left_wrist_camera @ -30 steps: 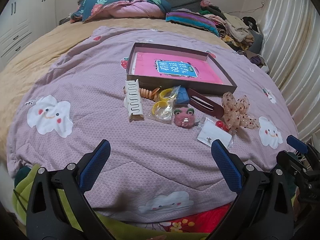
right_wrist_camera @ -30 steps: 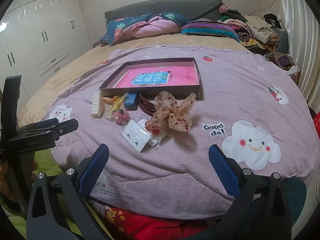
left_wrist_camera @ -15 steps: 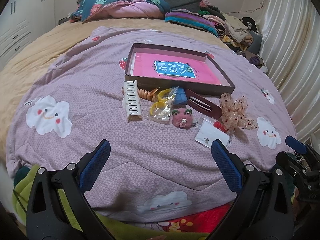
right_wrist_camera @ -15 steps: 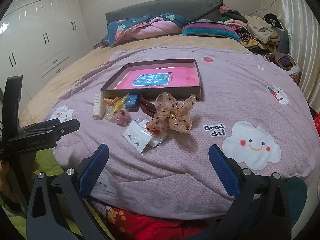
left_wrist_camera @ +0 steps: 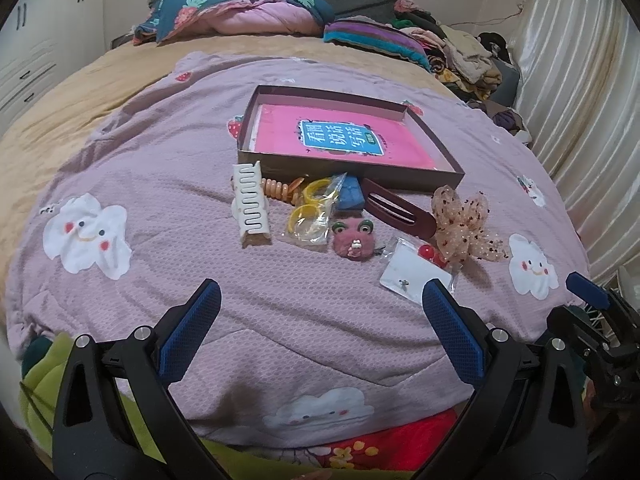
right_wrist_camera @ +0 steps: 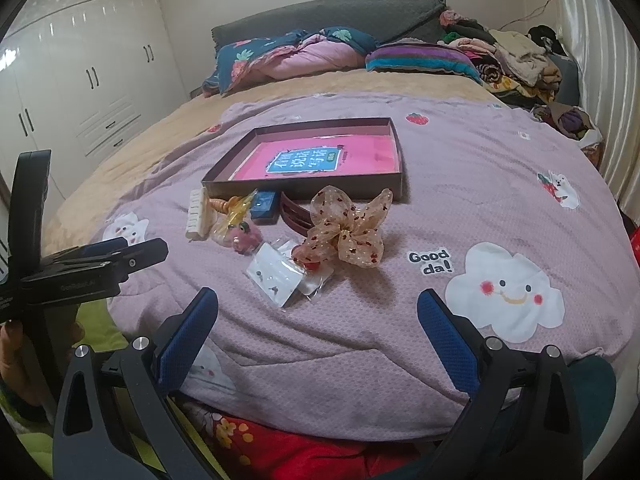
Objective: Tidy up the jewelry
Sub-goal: 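Grasp the white claw clip with the left tool while the right tool grasps the sheer bow, then place the white claw clip in the tray with the left tool while the right tool places the bow, then withdraw both open tools from the tray, then grasp the bagged yellow bangles with the left tool while the right tool grasps the earring card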
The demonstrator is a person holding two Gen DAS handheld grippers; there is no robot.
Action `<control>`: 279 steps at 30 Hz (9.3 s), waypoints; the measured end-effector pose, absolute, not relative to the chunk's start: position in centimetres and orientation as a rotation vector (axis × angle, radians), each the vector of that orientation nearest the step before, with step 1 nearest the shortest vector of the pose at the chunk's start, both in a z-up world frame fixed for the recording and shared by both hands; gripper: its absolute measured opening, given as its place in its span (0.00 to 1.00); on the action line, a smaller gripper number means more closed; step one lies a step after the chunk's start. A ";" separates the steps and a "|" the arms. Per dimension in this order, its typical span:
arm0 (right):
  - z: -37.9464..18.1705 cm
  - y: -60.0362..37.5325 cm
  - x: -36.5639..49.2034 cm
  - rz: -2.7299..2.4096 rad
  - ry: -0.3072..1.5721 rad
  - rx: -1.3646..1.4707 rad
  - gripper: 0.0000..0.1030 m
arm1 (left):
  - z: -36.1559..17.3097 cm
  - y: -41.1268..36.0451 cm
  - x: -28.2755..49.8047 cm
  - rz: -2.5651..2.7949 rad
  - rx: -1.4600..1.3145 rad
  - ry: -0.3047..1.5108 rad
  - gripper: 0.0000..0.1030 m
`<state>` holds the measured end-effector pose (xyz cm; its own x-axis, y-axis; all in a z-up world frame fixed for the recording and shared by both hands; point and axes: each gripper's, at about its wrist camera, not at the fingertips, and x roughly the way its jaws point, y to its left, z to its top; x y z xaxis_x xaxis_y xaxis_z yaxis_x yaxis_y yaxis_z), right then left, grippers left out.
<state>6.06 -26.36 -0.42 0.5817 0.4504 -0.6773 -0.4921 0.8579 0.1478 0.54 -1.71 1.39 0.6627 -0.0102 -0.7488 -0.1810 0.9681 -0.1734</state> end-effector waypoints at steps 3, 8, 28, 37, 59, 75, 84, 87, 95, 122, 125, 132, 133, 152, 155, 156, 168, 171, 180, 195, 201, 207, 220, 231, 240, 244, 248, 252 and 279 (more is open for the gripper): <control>-0.6 -26.6 6.4 0.549 0.778 -0.054 0.96 | 1.3 -1.7 0.9 0.091 -0.244 0.845 0.92; -1.0 -27.1 7.8 0.538 0.799 -0.041 0.96 | 1.0 -1.7 1.9 0.087 -0.242 0.855 0.92; -3.5 -24.4 13.0 0.565 0.862 -0.123 0.96 | -2.8 5.1 7.2 0.168 -0.328 0.982 0.92; -4.8 -23.1 15.8 0.570 0.893 -0.133 0.96 | -4.6 8.1 8.7 0.171 -0.445 0.994 0.92; -6.4 -24.5 17.2 0.615 0.897 -0.078 0.31 | -5.8 7.2 12.0 0.128 -0.386 1.005 0.61; -1.8 -31.6 16.6 0.522 0.794 0.038 0.28 | -3.8 7.5 10.5 0.139 -0.366 0.934 0.19; 1.2 -30.6 19.6 0.552 0.750 0.037 0.28 | 0.0 8.4 10.6 0.139 -0.359 0.849 0.19; 2.0 -29.2 20.8 0.579 0.740 0.028 0.28 | 1.1 8.8 11.4 0.144 -0.355 0.827 0.19; 3.0 -24.6 23.3 0.660 0.734 0.014 0.28 | 2.9 9.1 14.6 0.142 -0.355 0.793 0.19; -2.9 -18.4 32.4 0.635 0.932 0.006 0.28 | -1.9 7.1 23.1 0.104 -0.362 0.922 0.19; -3.4 -18.1 32.9 0.628 0.946 -0.004 0.29 | -2.0 7.3 23.2 0.112 -0.361 0.926 0.21; -4.3 -17.8 33.1 0.622 0.955 -0.018 0.41 | -1.8 7.2 22.6 0.116 -0.346 0.935 0.46; -4.4 -17.9 33.0 0.620 0.955 -0.015 0.44 | -1.7 7.2 22.3 0.117 -0.349 0.932 0.50; -0.3 -21.7 27.9 0.604 0.825 0.023 0.86 | 2.3 7.6 17.5 0.161 -0.363 0.854 0.91; 0.7 -22.2 26.8 0.624 0.800 0.034 0.88 | 3.1 7.3 16.8 0.161 -0.358 0.841 0.91; 1.1 -22.3 26.4 0.630 0.791 0.038 0.88 | 3.4 7.2 16.5 0.162 -0.355 0.837 0.91; 3.4 -24.2 22.6 0.676 0.733 0.065 0.92 | 5.3 5.5 13.7 0.146 -0.337 0.800 0.91; 3.8 -24.6 21.8 0.684 0.719 0.069 0.92 | 5.6 5.1 13.1 0.143 -0.325 0.789 0.91; 4.3 -25.2 19.7 0.695 0.709 0.061 0.93 | 6.2 4.2 11.3 0.123 -0.310 0.768 0.91; 4.2 -25.5 17.1 0.719 0.711 0.025 0.93 | 5.6 3.2 9.0 0.106 -0.281 0.780 0.91; 3.5 -25.1 16.0 0.732 0.727 -0.009 0.93 | 5.0 2.9 8.2 0.107 -0.266 0.795 0.91; 2.6 -24.6 15.1 0.746 0.744 -0.038 0.93 | 4.4 2.7 7.9 0.105 -0.251 0.810 0.91; -0.6 -22.0 12.7 0.785 0.791 -0.176 0.93 | 1.8 3.0 7.7 0.098 -0.264 0.869 0.91; -3.6 -18.9 11.2 0.828 0.791 -0.314 0.89 | -1.5 4.5 8.6 0.111 -0.318 0.945 0.86; -7.0 -16.3 10.2 0.824 0.771 -0.482 0.70 | -3.8 4.4 9.9 0.046 -0.394 1.004 0.69; -8.2 -15.1 9.9 0.800 0.739 -0.574 0.63 | -4.7 4.3 10.7 0.022 -0.435 1.023 0.64; -8.8 -14.6 9.7 0.787 0.699 -0.635 0.51 | -5.2 4.1 11.6 -0.001 -0.459 1.030 0.60; -8.9 -14.7 9.9 0.795 0.687 -0.632 0.42 | -5.5 3.8 12.7 -0.018 -0.465 1.034 0.55; -4.2 -20.9 14.0 0.794 0.808 -0.173 0.41 | -3.6 3.1 11.3 -0.027 -0.377 0.975 0.30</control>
<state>13.96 -20.88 -4.18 0.4260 0.5683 -0.7040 -0.6937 0.7047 0.1491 11.32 3.11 -3.58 0.5663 -0.1904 -0.8019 -0.1452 0.9347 -0.3244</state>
